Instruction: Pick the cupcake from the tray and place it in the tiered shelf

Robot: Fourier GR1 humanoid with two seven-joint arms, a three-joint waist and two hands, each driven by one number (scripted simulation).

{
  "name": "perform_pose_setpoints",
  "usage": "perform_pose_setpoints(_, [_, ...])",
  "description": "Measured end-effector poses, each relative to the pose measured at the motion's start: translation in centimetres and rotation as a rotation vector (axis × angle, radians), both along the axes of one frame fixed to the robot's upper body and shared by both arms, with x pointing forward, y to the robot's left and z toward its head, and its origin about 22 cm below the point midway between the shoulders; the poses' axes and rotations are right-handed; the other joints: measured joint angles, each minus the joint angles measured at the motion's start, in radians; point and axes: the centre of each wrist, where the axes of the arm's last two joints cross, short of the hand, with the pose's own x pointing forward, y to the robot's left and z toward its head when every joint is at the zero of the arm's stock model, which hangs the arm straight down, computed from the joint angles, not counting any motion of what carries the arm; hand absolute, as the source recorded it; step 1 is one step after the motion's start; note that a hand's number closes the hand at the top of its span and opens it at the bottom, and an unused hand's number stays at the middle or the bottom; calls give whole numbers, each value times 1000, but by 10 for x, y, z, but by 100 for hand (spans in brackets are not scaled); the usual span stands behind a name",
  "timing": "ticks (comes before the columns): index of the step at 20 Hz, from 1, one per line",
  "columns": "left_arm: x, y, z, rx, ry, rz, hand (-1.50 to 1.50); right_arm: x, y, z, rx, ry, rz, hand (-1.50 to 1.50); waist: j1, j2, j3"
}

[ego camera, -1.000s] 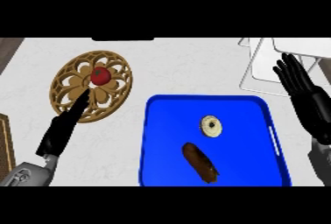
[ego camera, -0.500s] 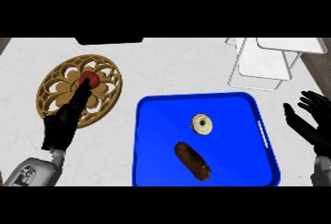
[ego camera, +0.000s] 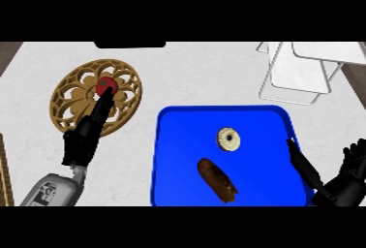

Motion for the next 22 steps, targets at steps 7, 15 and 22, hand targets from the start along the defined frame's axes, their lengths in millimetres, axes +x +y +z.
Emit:
perform_pose_setpoints(7, [5, -4, -6, -4, -8, -18, 0, -27, 26, 11, -56, 162, 179, -150, 23, 5, -3])
perform_pose_setpoints(15, [7, -11, -4, -6, -7, -38, 0, -24, 28, 44, -102, 407, 313, -150, 41, 7, -7])
perform_pose_setpoints(22, [9, -12, -2, -8, -11, -48, 0, -14, 34, 78, -195, 738, 425, -150, 52, 7, -9])
